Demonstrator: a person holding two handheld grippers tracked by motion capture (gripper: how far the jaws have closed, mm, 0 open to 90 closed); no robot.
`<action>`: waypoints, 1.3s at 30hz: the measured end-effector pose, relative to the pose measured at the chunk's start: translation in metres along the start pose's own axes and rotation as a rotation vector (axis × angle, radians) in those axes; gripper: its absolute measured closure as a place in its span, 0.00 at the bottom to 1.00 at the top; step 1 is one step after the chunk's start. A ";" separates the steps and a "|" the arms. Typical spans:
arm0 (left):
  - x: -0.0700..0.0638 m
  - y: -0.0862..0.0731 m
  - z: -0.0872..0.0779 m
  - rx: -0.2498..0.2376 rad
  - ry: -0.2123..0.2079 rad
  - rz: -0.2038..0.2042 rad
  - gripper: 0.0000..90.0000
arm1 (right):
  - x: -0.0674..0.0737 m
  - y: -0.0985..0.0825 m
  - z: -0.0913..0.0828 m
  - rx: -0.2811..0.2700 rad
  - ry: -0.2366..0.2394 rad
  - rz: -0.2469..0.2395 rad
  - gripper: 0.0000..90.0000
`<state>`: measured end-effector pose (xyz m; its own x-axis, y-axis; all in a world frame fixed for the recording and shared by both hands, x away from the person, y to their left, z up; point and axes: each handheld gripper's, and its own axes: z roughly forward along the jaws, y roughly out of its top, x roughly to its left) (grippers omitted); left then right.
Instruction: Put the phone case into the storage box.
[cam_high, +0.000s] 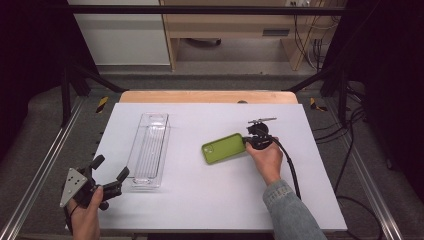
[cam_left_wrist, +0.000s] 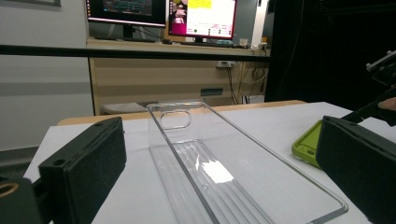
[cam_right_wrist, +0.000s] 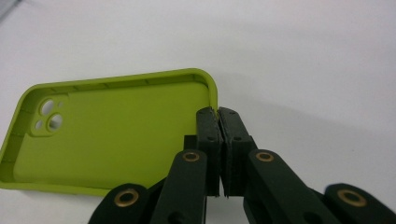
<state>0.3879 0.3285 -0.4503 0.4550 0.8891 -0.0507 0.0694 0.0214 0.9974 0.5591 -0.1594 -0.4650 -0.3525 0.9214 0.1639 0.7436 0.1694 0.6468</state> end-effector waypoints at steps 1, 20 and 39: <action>0.000 0.000 0.000 0.000 0.001 -0.002 0.01 | 0.001 0.000 -0.003 -0.010 0.004 -0.001 0.98; -0.011 0.004 0.001 0.019 0.011 -0.026 0.01 | -0.002 -0.028 -0.053 -0.177 0.052 0.055 0.98; -0.052 0.002 0.016 0.089 0.034 0.010 0.00 | -0.012 -0.084 -0.089 -0.319 0.069 0.088 0.98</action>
<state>0.3782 0.2753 -0.4469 0.4254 0.9043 -0.0371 0.1439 -0.0271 0.9892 0.4506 -0.2160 -0.4553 -0.3404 0.8998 0.2730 0.5613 -0.0384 0.8267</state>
